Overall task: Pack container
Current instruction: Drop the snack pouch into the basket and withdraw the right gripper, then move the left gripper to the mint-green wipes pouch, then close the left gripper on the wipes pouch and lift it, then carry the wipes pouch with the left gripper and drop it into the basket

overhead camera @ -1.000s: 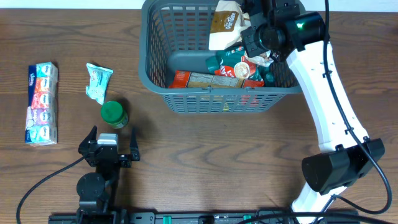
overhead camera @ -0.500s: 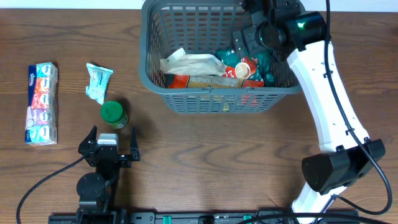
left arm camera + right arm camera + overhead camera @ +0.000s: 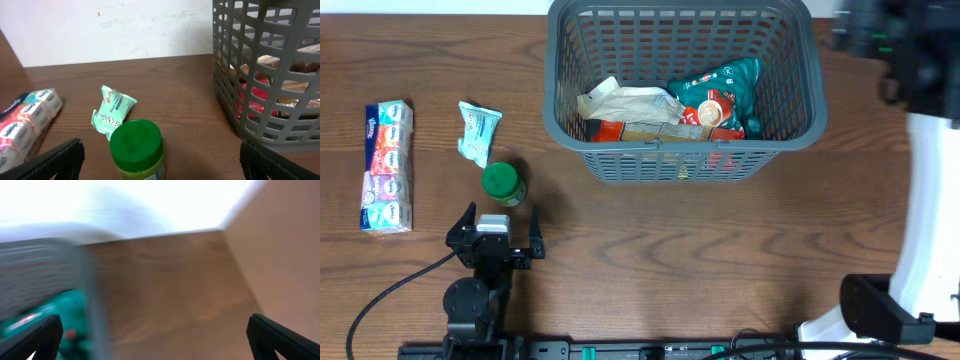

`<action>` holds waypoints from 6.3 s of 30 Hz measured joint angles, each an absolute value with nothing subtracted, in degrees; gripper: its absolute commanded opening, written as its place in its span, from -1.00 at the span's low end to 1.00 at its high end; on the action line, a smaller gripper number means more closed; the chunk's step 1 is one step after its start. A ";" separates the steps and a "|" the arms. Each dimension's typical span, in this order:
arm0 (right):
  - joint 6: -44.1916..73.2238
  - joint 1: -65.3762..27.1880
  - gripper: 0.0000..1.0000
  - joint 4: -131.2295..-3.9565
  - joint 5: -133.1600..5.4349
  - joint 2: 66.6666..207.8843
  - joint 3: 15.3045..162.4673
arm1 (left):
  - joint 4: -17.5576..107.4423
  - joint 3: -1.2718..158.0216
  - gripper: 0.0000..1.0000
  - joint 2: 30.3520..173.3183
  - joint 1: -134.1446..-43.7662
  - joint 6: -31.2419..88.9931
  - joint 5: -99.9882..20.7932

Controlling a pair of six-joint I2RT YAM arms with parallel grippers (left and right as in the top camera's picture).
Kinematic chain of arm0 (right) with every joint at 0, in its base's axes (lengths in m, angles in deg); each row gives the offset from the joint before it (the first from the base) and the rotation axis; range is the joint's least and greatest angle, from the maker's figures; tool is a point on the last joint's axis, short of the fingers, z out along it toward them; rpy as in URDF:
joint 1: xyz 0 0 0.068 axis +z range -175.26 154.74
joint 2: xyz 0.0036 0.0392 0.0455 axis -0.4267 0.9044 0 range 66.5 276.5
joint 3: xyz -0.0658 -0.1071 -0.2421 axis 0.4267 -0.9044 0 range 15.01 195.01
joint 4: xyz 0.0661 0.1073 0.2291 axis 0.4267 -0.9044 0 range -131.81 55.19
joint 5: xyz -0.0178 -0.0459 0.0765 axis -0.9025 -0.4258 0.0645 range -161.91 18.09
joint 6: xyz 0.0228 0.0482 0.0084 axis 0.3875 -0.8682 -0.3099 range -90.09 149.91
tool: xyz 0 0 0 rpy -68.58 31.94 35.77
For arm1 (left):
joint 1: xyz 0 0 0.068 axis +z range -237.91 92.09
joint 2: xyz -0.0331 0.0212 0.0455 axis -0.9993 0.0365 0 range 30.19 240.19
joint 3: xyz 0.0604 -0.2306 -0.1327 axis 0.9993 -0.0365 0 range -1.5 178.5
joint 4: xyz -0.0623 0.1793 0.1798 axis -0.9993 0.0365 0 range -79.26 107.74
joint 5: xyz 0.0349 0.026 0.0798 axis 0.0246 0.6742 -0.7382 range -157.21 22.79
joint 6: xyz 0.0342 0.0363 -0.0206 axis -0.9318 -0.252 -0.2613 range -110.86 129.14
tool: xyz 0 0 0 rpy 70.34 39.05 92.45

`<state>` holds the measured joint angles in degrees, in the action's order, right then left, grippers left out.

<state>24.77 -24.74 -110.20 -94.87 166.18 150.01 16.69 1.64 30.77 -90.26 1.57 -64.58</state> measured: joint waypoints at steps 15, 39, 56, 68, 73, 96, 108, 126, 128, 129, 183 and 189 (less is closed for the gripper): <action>21.14 -40.98 0.99 -112.98 -93.66 166.79 149.94 | 16.69 1.64 0.97 30.77 -90.26 1.57 -64.58; 21.12 -40.98 0.98 -113.70 -92.27 166.79 149.94 | 16.52 1.61 0.97 30.77 -90.26 1.59 -64.58; 21.12 -40.98 0.99 -113.79 -92.22 166.79 149.94 | 18.16 5.79 0.97 35.36 -90.26 11.01 -64.82; 21.12 -41.01 0.99 -113.88 -92.18 166.79 149.94 | 46.55 55.67 0.97 76.91 -90.26 12.38 -68.97; 21.12 -41.01 0.99 -113.85 -92.20 166.82 149.94 | 47.36 67.66 0.97 89.58 -90.26 12.38 -69.15; 21.12 -40.98 0.99 -113.88 -92.22 166.84 149.94 | 60.97 87.60 0.97 116.86 -82.74 7.51 -65.43; 21.12 -40.98 0.99 -113.88 -92.20 166.84 149.94 | 62.94 89.17 0.97 126.68 -76.88 -5.82 -62.07; 21.12 -40.98 0.99 -113.85 -92.22 166.84 149.94 | 56.69 89.17 0.97 138.15 -76.86 -6.50 -60.06; 21.12 -41.01 0.99 -113.88 -92.20 166.84 149.94 | 55.44 89.17 0.97 140.12 -76.86 -5.14 -60.03; 21.12 -40.98 0.98 -113.85 -92.20 166.84 149.94 | 54.99 89.17 0.97 140.86 -76.86 -4.58 -60.08; 21.12 -41.01 0.98 -113.85 -92.22 166.84 149.94 | 48.71 89.17 -0.88 154.94 -76.86 -2.96 -65.08; 21.12 -41.01 0.99 -113.88 -92.20 166.84 149.94 | 49.76 91.01 -0.89 154.94 -76.86 -2.41 -65.06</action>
